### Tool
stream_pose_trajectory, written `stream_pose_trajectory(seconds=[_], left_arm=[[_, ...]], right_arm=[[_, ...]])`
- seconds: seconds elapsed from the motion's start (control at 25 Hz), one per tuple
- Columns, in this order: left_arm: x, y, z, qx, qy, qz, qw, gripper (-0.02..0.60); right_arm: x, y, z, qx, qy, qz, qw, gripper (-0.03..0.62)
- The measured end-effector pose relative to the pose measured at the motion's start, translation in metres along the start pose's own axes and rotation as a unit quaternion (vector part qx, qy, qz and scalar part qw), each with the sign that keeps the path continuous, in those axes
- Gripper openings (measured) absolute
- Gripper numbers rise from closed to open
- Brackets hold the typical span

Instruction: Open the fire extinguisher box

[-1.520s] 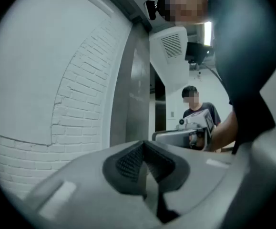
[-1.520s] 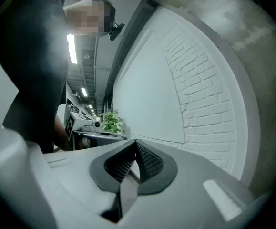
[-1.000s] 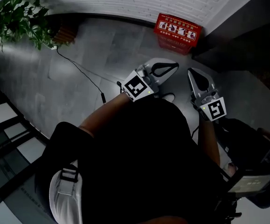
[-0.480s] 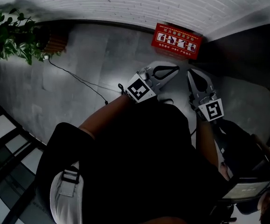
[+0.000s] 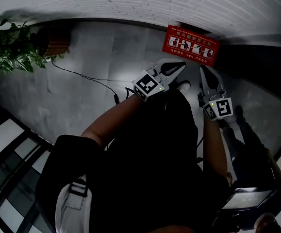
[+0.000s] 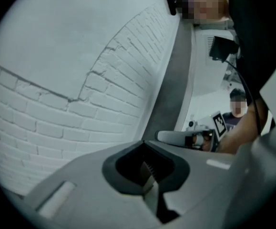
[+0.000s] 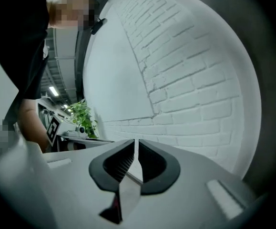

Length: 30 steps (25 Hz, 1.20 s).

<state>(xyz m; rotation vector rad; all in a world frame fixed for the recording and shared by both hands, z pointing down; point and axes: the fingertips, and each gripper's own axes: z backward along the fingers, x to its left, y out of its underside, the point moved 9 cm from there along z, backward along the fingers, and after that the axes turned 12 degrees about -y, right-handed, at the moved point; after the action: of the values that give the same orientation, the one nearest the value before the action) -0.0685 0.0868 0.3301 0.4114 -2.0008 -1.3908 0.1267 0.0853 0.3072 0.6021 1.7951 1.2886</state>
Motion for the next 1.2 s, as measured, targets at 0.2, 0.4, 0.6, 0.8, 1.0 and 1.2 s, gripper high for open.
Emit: stream_pose_trajectory(seconds=[0.2,0.4,0.6,0.8,1.0,1.2], left_arm=[[0.025,0.06,-0.031,0.036,-0.029,0.085,0.9953,0.003],[0.041,0.126,-0.063,0.072,-0.041,0.143,0.9862,0.008],[0.046,0.188,-0.092,0.114,-0.046,0.155,0.9803,0.025],[0.048,0.227,-0.106,0.138,-0.037,0.156,0.9774,0.012],[0.055,0.251,-0.12,0.142,-0.051,0.191,0.9699,0.012],[0.065,0.266,-0.129,0.143,-0.056,0.206,0.9663,0.012]], right_arm=[[-0.049,0.081,-0.003,-0.021,0.061,-0.138,0.988,0.094],[-0.093,0.191,0.009,-0.069,0.142,-0.314,0.936,0.163],[-0.124,0.276,0.026,-0.127,0.206,-0.416,0.876,0.206],[-0.139,0.338,0.032,-0.187,0.258,-0.494,0.809,0.207],[-0.15,0.375,0.022,-0.232,0.254,-0.512,0.787,0.212],[-0.155,0.393,0.013,-0.251,0.272,-0.529,0.764,0.212]])
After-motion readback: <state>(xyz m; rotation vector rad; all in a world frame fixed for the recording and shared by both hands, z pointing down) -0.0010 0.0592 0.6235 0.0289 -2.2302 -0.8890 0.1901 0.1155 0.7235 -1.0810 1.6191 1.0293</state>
